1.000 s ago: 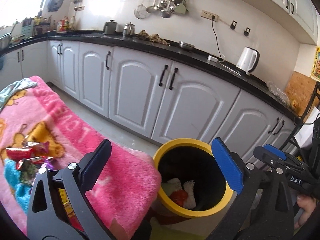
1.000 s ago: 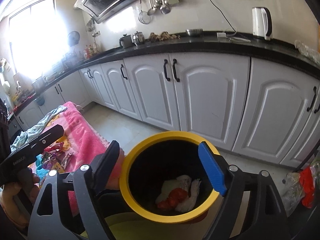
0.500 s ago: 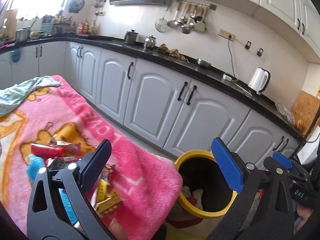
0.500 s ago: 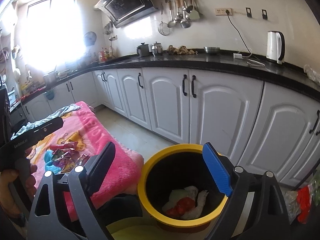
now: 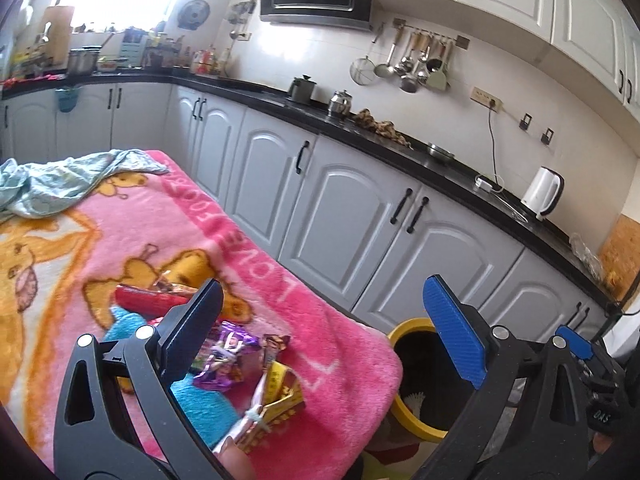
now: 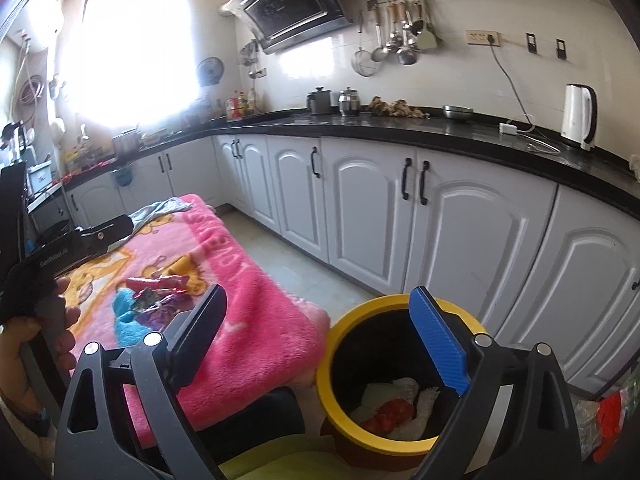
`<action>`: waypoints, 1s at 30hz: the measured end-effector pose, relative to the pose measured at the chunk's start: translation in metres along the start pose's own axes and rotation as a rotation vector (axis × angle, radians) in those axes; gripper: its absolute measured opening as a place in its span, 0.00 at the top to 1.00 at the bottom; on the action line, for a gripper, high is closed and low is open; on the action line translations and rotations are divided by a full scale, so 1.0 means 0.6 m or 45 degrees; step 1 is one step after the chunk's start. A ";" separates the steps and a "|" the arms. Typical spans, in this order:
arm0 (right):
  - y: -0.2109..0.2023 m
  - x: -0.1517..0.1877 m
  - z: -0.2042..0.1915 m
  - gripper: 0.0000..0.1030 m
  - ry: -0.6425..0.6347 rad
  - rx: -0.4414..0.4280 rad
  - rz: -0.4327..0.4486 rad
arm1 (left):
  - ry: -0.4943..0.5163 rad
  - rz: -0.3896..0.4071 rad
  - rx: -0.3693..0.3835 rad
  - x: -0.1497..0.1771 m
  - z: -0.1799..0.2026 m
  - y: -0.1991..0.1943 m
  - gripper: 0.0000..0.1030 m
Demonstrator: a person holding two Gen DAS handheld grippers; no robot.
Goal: Collect trash
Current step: 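Move both tools back over the blanket toward the remaining wrappers, then grasp the blue scrubber with the left tool while the right tool grasps the yellow snack packet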
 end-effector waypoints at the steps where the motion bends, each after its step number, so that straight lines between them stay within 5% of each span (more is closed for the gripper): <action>1: 0.001 0.000 -0.007 0.13 -0.007 -0.009 -0.001 | -0.007 0.004 -0.009 -0.002 -0.006 -0.003 0.11; 20: 0.033 0.025 -0.146 0.12 -0.106 -0.215 -0.089 | -0.103 0.061 -0.140 -0.029 -0.106 -0.038 0.11; 30: 0.088 0.068 -0.223 0.12 -0.053 -0.316 -0.264 | -0.119 0.048 -0.220 -0.019 -0.156 -0.045 0.11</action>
Point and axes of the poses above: each gripper's, at about its wrist camera, not at the fingertips, and y roughly the way its jaws point, z to its right, x to its underside, the point moved 2 cm from there along y, roughly the way its jaws point, and after that the axes turned 12 degrees about z, right-handed, at the moved point
